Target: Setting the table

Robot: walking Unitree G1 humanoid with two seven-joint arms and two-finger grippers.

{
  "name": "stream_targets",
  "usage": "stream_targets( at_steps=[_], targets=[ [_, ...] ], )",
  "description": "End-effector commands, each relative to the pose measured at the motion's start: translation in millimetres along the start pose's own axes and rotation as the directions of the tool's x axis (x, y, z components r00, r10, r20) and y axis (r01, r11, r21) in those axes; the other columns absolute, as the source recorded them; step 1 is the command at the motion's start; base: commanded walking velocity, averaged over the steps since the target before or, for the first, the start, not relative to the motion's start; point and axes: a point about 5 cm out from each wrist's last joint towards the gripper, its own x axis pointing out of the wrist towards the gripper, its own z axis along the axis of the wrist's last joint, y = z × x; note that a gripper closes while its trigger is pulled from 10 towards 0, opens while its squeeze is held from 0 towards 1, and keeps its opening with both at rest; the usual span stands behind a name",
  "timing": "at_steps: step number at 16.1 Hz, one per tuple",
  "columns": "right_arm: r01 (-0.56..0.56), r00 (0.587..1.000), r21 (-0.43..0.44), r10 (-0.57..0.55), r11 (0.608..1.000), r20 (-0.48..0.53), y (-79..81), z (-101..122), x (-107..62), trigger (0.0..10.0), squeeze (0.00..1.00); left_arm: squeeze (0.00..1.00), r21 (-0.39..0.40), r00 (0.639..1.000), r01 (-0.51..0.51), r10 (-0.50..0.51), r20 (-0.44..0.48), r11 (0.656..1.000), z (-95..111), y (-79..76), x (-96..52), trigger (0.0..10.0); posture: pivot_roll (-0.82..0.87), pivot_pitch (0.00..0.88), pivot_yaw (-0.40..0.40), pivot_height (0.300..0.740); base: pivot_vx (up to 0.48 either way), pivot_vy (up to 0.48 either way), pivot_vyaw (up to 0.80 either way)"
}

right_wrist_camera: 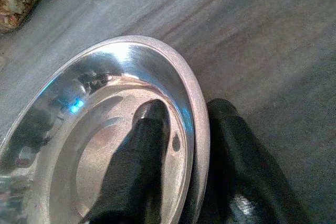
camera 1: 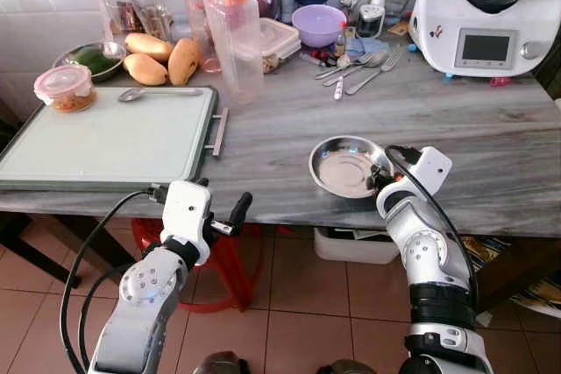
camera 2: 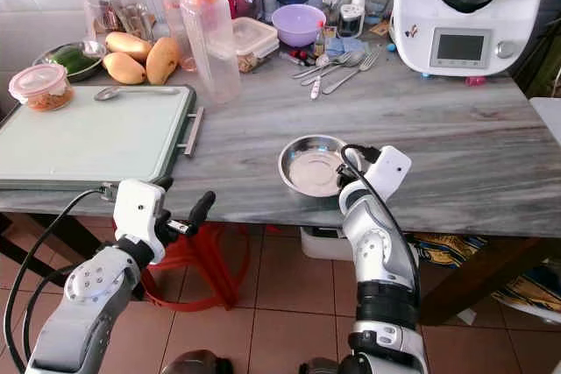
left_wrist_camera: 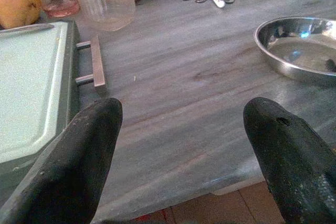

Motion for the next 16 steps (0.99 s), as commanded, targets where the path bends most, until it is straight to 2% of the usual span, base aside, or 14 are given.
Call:
stream_targets(
  at_steps=[1, 3, 4, 8, 9, 10, 11, 13, 16],
  targets=[
    [-0.008, 1.0, 0.005, 0.008, 1.0, 0.011, 1.6, 3, 1.5, 10.0, 1.0, 0.0, -0.008, 0.998, 0.051, -0.051, 0.02, 0.999, 4, -3.2, -0.8, 10.0, 0.04, 0.0, 0.042, 0.74, 0.0, 0.0, 0.0],
    [-0.033, 0.999, -0.002, 0.033, 0.999, 0.037, 3.7, 8, 1.4, 10.0, 1.0, 0.0, -0.011, 0.997, 0.082, -0.081, 0.019, 0.997, 3, -3.4, -1.5, 10.0, 0.04, 0.0, 0.043, 0.74, 0.0, 0.0, 0.0],
    [-0.07, 0.994, -0.06, 0.075, 0.996, 0.074, 10.1, 12, -0.9, 10.0, 1.0, 0.0, -0.01, 0.997, 0.08, -0.079, 0.02, 0.997, 4, -2.2, -1.7, 10.0, 0.04, 0.0, 0.044, 0.74, 0.0, 0.0, 0.0],
    [-0.139, 0.974, -0.143, 0.161, 0.98, 0.16, 25.9, 22, -8.2, 10.0, 1.0, 0.0, -0.011, 0.997, 0.078, -0.077, 0.029, 0.997, 5, -2.3, -1.0, 10.0, 0.04, 0.0, 0.04, 0.74, 0.0, 0.0, 0.0],
    [-0.154, 0.964, -0.193, 0.19, 0.969, 0.186, 30.9, 25, -10.0, 10.0, 1.0, 0.0, -0.019, 0.996, 0.082, -0.081, 0.03, 0.996, 5, -2.6, -0.5, 10.0, 0.03, 0.0, 0.04, 0.74, 0.0, 0.0, 0.0],
    [-0.156, 0.946, -0.307, 0.232, 0.939, 0.227, 36.9, 30, -13.2, 10.0, 1.0, 0.0, -0.032, 0.993, 0.116, -0.115, 0.035, 0.993, 5, -5.9, 0.0, 10.0, 0.03, 0.0, 0.039, 0.74, 0.0, 0.0, 0.0],
    [-0.149, 0.927, -0.365, 0.258, 0.919, 0.272, 41.0, 34, -16.8, 10.0, 1.0, 0.0, -0.031, 0.988, 0.151, -0.15, 0.047, 0.988, 7, -9.5, -0.2, 10.0, 0.03, 0.0, 0.039, 0.74, 0.0, 0.0, 0.0],
    [-0.118, 0.914, -0.412, 0.261, 0.904, 0.31, 40.4, 39, -21.2, 10.0, 1.0, 0.0, -0.035, 0.99, 0.136, -0.134, 0.053, 0.99, 8, -6.8, 1.6, 10.0, 0.03, 0.0, 0.037, 0.74, 0.0, 0.0, 0.0],
    [-0.081, 0.919, -0.415, 0.229, 0.906, 0.32, 27.3, 34, -27.8, 10.0, 1.0, 0.0, -0.046, 0.992, 0.117, -0.114, 0.061, 0.992, 9, -5.2, 4.4, 10.0, 0.03, 0.0, 0.036, 0.74, 0.0, 0.0, 0.0]
  ],
)
